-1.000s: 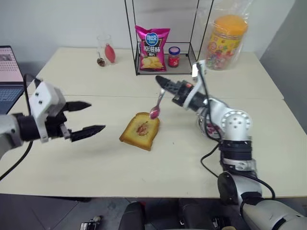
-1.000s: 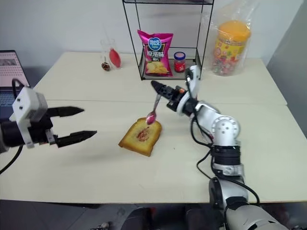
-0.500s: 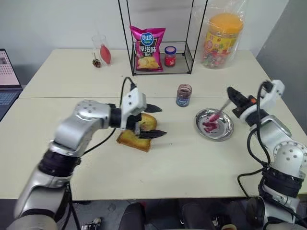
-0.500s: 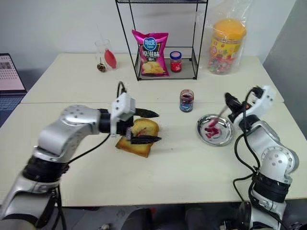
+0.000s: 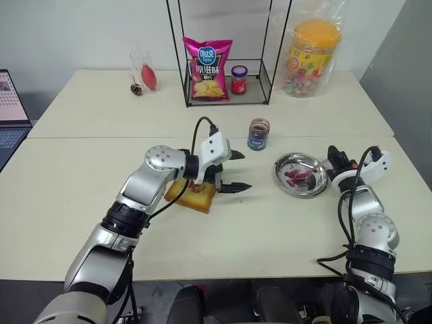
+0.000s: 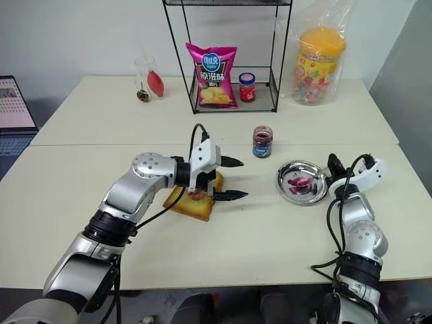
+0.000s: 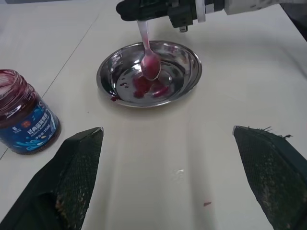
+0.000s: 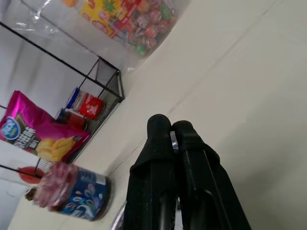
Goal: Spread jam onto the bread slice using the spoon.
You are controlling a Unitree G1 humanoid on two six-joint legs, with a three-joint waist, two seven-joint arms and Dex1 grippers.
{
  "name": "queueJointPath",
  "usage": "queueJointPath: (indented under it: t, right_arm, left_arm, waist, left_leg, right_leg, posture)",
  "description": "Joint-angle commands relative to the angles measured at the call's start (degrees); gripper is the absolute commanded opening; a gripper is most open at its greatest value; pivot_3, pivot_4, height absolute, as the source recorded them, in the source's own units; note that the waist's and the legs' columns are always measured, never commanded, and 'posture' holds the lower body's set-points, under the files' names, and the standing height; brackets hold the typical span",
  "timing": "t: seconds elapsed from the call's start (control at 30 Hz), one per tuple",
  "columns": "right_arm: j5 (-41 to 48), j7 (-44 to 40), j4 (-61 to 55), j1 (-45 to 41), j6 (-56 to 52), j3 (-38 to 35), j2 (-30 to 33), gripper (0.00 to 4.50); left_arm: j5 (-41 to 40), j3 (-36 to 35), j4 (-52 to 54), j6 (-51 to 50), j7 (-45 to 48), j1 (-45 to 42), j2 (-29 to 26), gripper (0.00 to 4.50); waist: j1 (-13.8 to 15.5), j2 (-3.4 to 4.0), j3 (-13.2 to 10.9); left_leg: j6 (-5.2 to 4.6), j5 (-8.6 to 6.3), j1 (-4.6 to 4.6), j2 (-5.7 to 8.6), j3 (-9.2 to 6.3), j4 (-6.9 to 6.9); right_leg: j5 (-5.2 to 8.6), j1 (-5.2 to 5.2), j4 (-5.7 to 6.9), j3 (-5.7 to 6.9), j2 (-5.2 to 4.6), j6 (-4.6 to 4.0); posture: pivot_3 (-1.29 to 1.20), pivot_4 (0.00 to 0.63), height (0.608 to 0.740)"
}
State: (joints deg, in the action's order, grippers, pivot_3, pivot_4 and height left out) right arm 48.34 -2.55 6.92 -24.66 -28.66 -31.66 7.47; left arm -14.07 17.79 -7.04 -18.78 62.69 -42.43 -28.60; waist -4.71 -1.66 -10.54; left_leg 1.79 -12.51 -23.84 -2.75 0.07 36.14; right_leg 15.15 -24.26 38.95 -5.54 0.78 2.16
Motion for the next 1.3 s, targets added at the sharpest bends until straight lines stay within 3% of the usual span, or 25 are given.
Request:
queueJointPath:
  t: [0.03, 0.37, 0.63, 0.83, 0.97, 1.13, 1.3]
  right_arm:
    - [-0.09, -2.91, 1.94, -2.27, 3.84, -0.22, 0.18, 0.52]
    - [-1.10, -3.92, 5.24, -2.69, 5.62, 0.27, 1.43, 2.83]
    - [-4.38, -3.67, 7.26, -2.92, 8.19, 0.61, 2.88, 4.39]
    - [-7.62, -4.52, -1.63, -0.47, 6.64, 2.55, 8.75, 4.46]
    - [-7.15, -11.26, -12.52, 2.65, -1.10, 7.38, 18.83, 4.46]
    - [-6.01, -42.76, -25.26, 8.19, -8.21, 19.51, 44.16, 4.46]
    - [-7.78, -57.55, -24.60, 9.97, -8.85, 24.10, 56.07, 4.46]
  left_arm:
    - [0.62, -1.33, 0.70, 1.49, 0.42, -1.53, 0.43, 4.50]
    - [1.25, -2.35, 2.03, 1.42, -0.68, -0.36, -0.05, 4.50]
    - [1.43, -2.94, 2.00, 1.63, -1.13, -0.31, -0.25, 4.50]
    - [-2.42, -8.68, 3.37, -3.54, -1.03, -0.57, -3.57, 4.50]
    - [-5.48, -14.82, 4.40, -9.89, -0.02, 0.33, -10.78, 4.50]
    - [-8.28, -24.57, 3.61, -15.36, 4.76, 7.91, -25.11, 4.50]
    - [-9.33, -29.00, 4.55, -15.19, 8.52, 17.11, -32.59, 4.50]
  waist:
    - [-0.02, 0.00, 0.00]
    - [0.00, 0.00, 0.00]
    - [0.00, 0.00, 0.00]
    - [0.00, 0.07, -0.03]
    - [-0.12, 0.10, -0.05]
    - [-0.39, 0.28, -0.16]
    - [0.22, 0.04, -0.09]
  left_leg:
    - [0.00, 0.00, 0.00, 0.00, 0.01, 0.00]
    - [0.00, 0.00, 0.01, 0.00, -0.03, 0.00]
    - [0.00, 0.00, 0.02, 0.00, -0.04, 0.01]
    - [0.00, 0.00, 0.01, 0.00, -0.03, 0.01]
    - [0.00, 0.00, 0.02, -0.03, -0.06, -0.01]
    - [-0.01, -0.01, 0.15, -0.06, -0.09, -0.02]
    - [-0.01, -0.01, 0.21, -0.08, -0.12, -0.03]
  right_leg:
    - [-0.01, 0.00, 0.00, -0.01, 0.00, -0.01]
    - [-0.02, 0.01, 0.02, 0.01, 0.00, -0.03]
    - [-0.04, 0.01, 0.04, 0.02, 0.00, -0.07]
    - [-0.05, 0.00, 0.03, 0.01, 0.00, -0.09]
    - [0.01, -0.02, 0.04, 0.02, 0.03, 0.01]
    - [0.13, 0.07, 0.02, 0.04, 0.07, 0.14]
    - [0.19, 0.15, -0.01, 0.17, 0.00, 0.08]
  posture:
    - [0.00, 0.150, 0.740]
    - [0.00, 0.150, 0.740]
    - [0.00, 0.150, 0.740]
    - [0.00, 0.150, 0.740]
    - [0.00, 0.150, 0.740]
    - [0.00, 0.150, 0.740]
    - [0.00, 0.150, 0.740]
